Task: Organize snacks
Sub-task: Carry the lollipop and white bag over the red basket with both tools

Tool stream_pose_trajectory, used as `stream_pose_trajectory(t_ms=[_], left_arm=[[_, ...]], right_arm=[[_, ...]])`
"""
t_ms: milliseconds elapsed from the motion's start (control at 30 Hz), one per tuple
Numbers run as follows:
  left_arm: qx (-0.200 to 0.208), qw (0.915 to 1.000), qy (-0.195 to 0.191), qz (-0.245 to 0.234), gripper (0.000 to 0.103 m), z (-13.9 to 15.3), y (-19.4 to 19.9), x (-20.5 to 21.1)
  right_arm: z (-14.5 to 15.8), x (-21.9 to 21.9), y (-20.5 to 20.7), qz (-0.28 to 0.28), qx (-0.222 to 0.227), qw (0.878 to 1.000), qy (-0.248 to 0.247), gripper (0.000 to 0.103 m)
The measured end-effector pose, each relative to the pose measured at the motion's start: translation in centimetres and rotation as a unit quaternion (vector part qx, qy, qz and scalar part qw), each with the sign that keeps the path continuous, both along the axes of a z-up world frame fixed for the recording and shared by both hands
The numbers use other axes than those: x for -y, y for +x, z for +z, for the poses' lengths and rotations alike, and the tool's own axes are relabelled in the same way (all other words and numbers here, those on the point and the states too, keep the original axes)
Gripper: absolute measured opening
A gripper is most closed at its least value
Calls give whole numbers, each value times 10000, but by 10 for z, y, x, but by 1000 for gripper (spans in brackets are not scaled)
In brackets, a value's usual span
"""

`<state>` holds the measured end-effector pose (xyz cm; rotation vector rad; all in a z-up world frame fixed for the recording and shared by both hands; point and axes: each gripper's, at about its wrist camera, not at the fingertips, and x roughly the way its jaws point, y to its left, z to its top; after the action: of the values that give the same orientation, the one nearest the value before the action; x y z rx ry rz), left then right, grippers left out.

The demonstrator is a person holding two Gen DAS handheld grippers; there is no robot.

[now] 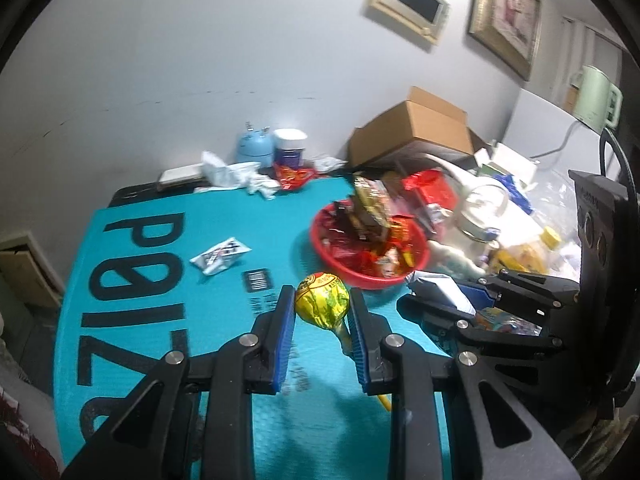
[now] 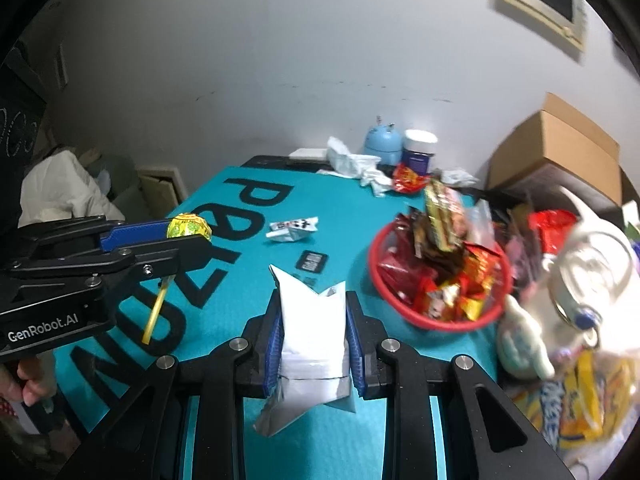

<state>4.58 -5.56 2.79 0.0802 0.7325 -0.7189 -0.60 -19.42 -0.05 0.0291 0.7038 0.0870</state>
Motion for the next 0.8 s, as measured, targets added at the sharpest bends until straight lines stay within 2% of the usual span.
stream_pose_trajectory(t_ms=[433,800], left_arm=[[-113,9979,-91,-637,25,-4,-26,49],[-18,9967,-36,-813,25,-15,1,94]], right_arm=[[-3,42,-50,-607,68,9980,166,27],[-6,84,-42,-1162,215,9928,190,28]])
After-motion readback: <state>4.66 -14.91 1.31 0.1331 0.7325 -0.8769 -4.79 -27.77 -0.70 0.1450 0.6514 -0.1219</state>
